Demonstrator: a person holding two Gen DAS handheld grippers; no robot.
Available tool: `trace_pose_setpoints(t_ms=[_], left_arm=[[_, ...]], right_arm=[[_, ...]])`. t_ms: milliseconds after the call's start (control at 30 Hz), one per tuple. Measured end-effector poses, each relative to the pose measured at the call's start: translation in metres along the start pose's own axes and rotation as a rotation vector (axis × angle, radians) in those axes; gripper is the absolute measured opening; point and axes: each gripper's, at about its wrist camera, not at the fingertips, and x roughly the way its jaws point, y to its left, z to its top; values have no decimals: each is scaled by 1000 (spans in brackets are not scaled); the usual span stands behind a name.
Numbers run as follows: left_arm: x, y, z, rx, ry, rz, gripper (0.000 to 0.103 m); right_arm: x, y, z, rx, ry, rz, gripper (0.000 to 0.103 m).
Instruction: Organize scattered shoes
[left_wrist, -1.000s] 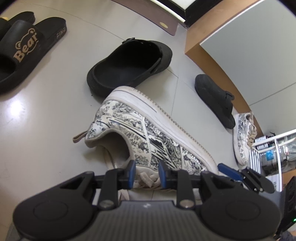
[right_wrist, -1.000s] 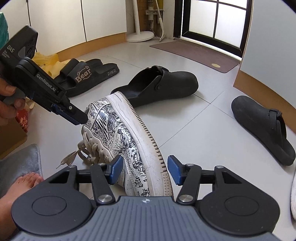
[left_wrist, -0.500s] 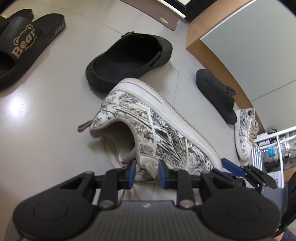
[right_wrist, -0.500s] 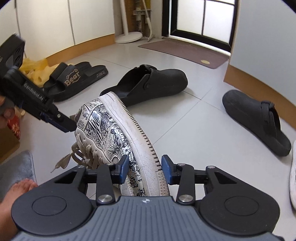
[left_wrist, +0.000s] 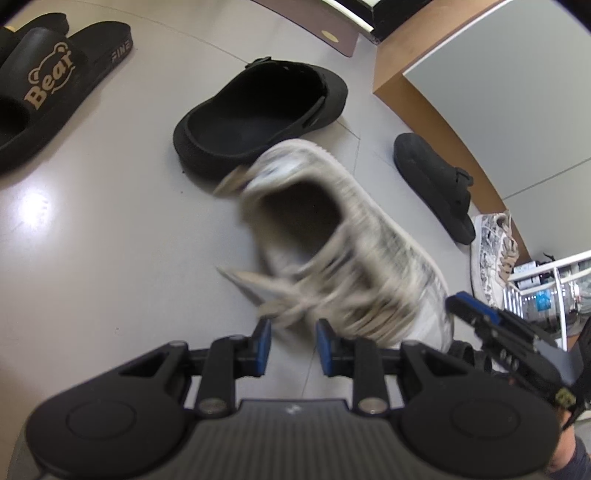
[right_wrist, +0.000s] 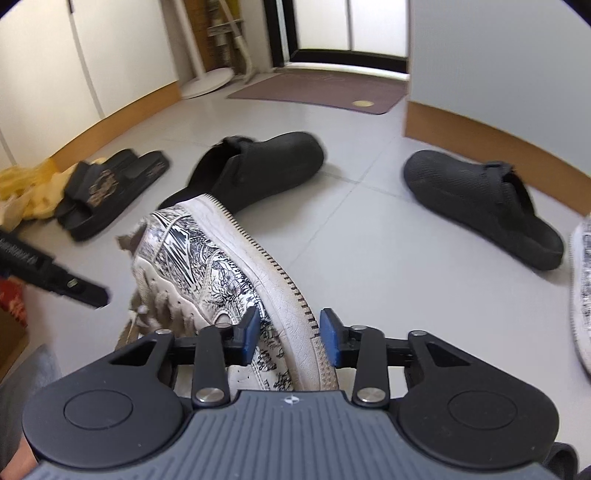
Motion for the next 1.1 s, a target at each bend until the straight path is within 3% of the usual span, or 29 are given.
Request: trace_pose_setpoints(t_ms=[133,567,767,833,1100], left_arm=[[-2,0,0,2,-1,0,27],[-1,-3,-1,3,7,-1,27],[0,-1,3,5,6,2,27],[0,-1,2,6,6,3,29],[1,-2,2,7,9,0,30]], right_arm=[[15,-19,-3,63,70,-18,20],[13,-23,-8,60,66,1,22],[13,-23,-6,65,68,12,31],[13,-22,-6,65,66,17,39],[13,-18,-7,62,73,29,42]])
